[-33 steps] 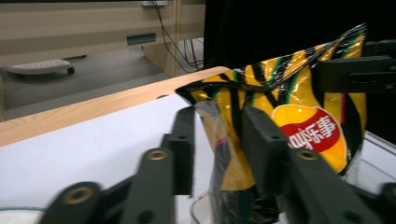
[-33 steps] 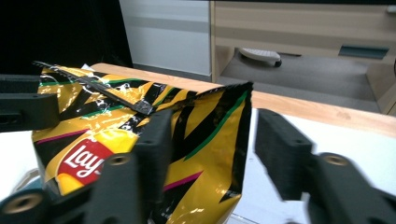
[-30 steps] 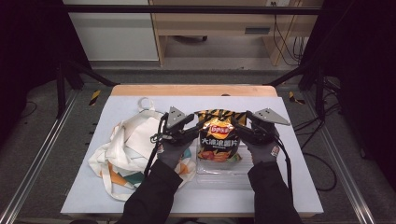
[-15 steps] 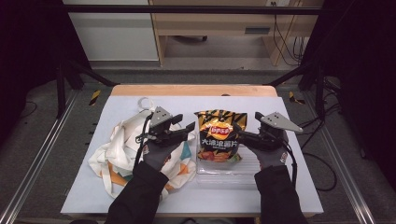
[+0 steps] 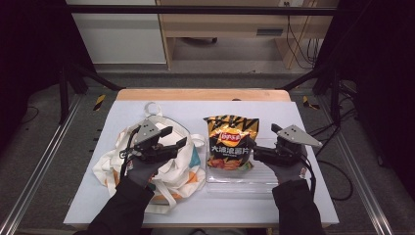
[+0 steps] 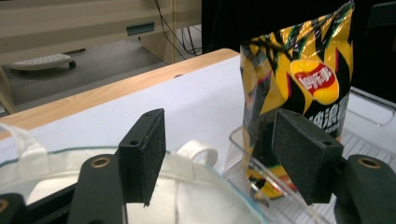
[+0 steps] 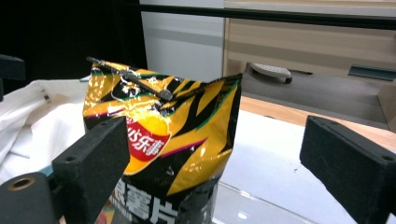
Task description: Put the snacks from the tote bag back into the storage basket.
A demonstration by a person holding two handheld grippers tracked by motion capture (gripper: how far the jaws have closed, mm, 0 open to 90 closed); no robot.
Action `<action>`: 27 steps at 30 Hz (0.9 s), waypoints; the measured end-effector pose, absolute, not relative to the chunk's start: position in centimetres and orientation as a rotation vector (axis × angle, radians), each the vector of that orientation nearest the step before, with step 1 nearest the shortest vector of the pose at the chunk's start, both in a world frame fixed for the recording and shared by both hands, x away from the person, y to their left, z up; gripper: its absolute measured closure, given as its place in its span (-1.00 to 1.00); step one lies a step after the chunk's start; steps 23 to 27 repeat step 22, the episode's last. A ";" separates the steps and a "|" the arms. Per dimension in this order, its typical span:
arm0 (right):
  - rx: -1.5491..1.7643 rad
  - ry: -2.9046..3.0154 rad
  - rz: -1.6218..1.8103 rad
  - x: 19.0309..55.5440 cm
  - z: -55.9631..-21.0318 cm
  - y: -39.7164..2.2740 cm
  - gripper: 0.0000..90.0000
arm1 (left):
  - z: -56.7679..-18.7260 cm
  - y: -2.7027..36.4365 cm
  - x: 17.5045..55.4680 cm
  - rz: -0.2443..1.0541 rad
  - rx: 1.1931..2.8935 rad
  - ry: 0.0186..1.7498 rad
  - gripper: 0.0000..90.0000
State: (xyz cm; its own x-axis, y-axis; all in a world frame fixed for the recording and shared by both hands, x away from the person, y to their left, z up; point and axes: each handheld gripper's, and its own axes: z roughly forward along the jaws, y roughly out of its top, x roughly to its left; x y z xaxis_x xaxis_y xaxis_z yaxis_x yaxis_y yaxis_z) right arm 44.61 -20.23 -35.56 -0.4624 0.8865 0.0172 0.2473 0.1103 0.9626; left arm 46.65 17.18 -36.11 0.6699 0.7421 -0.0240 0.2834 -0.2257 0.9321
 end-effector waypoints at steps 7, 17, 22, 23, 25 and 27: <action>1.089 1.828 1.361 43.8 -36.3 -20.8 -0.87 | -36.6 18.9 46.1 0.559 1.815 0.841 -0.29; 1.078 1.855 1.342 42.8 -37.4 -21.7 -0.94 | -37.8 21.1 44.8 0.567 1.835 0.873 -0.39; 1.103 1.847 1.343 42.4 -37.6 -22.5 -0.96 | -38.8 22.5 44.1 0.574 1.841 0.894 -0.41; 1.103 1.847 1.343 42.4 -37.6 -22.5 -0.96 | -38.8 22.5 44.1 0.574 1.841 0.894 -0.41; 1.103 1.847 1.343 42.4 -37.6 -22.5 -0.96 | -38.8 22.5 44.1 0.574 1.841 0.894 -0.41; 1.103 1.847 1.343 42.4 -37.6 -22.5 -0.96 | -38.8 22.5 44.1 0.574 1.841 0.894 -0.41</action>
